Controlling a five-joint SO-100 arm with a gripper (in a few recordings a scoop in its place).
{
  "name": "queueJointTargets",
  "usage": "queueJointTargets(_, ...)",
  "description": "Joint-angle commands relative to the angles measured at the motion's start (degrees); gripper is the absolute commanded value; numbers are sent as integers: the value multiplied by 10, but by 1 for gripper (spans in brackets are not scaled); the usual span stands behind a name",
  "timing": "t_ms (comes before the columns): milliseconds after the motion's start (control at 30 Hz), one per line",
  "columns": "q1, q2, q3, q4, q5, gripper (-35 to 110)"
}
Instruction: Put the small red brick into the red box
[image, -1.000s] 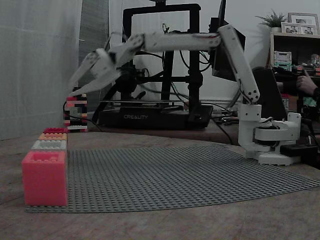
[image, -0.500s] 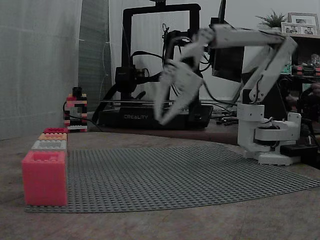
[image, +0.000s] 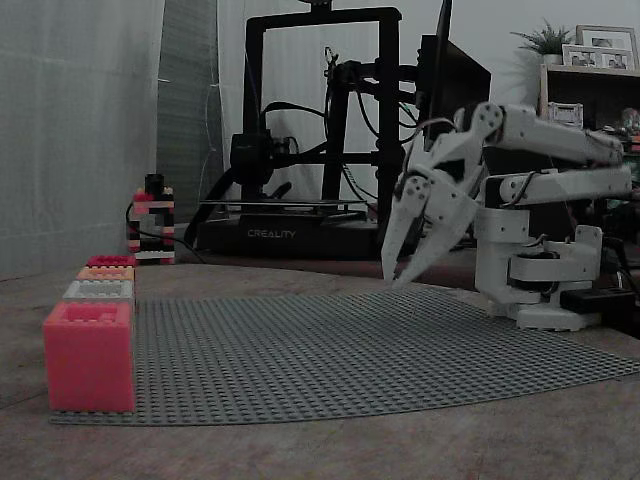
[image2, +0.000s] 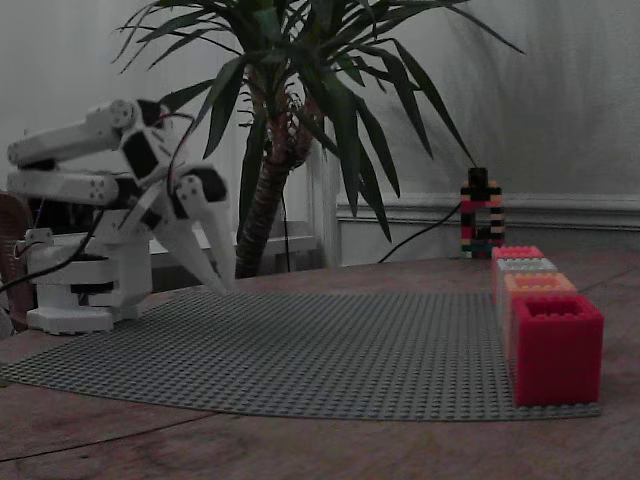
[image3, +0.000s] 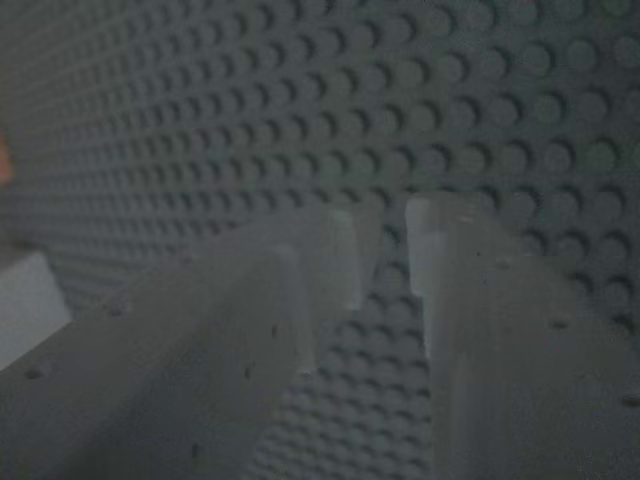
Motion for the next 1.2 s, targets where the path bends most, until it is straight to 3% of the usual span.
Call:
queueJointTargets(0,-1,64,5,30,2,0)
queueJointTargets(1167,-14,117,14,61,27,0)
